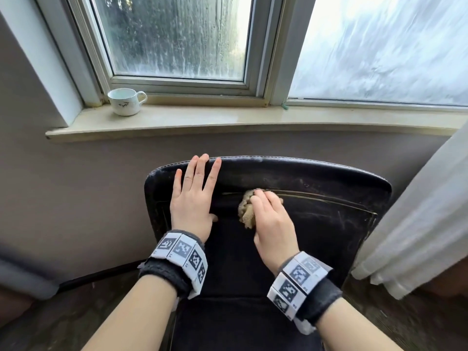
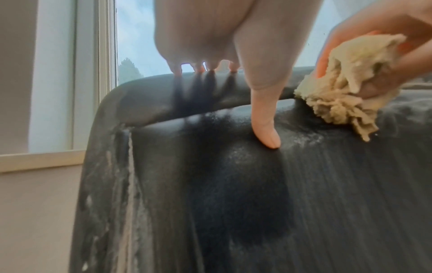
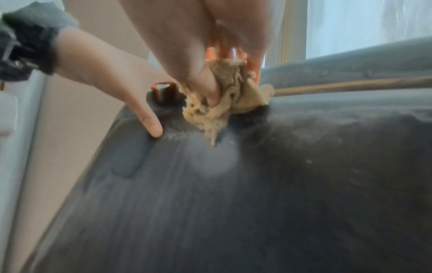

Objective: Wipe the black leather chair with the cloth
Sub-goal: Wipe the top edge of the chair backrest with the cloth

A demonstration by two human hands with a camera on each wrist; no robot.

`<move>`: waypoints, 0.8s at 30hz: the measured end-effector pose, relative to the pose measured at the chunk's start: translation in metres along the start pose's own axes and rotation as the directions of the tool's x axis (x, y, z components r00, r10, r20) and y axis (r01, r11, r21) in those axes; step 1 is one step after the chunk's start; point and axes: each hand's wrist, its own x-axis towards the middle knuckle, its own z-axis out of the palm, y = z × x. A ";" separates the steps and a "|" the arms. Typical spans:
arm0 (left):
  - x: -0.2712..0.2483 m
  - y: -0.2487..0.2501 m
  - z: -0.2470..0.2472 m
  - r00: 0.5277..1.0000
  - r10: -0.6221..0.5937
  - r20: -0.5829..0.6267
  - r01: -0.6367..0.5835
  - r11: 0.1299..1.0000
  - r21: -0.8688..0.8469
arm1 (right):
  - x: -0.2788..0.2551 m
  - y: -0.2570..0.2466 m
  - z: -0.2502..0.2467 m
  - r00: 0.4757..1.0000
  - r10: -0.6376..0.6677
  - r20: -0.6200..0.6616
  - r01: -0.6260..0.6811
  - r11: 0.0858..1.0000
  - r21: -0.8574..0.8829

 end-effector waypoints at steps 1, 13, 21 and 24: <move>0.001 0.001 0.001 1.000 -0.011 -0.008 0.011 1.000 0.017 | 0.002 -0.004 -0.001 0.999 0.047 0.017 -0.048 0.999 0.021; 0.006 0.001 0.006 0.994 -0.055 -0.097 0.064 0.994 0.090 | 0.008 -0.015 0.002 0.994 0.092 0.053 -0.099 0.983 0.156; 0.003 -0.005 0.007 0.985 -0.055 -0.166 0.071 0.993 0.094 | 0.017 -0.024 0.014 0.990 -0.087 0.115 0.049 0.954 0.295; 0.006 -0.001 0.002 0.996 -0.066 -0.055 0.070 0.995 0.069 | 0.011 0.011 -0.001 0.994 0.020 0.109 -0.047 0.966 0.253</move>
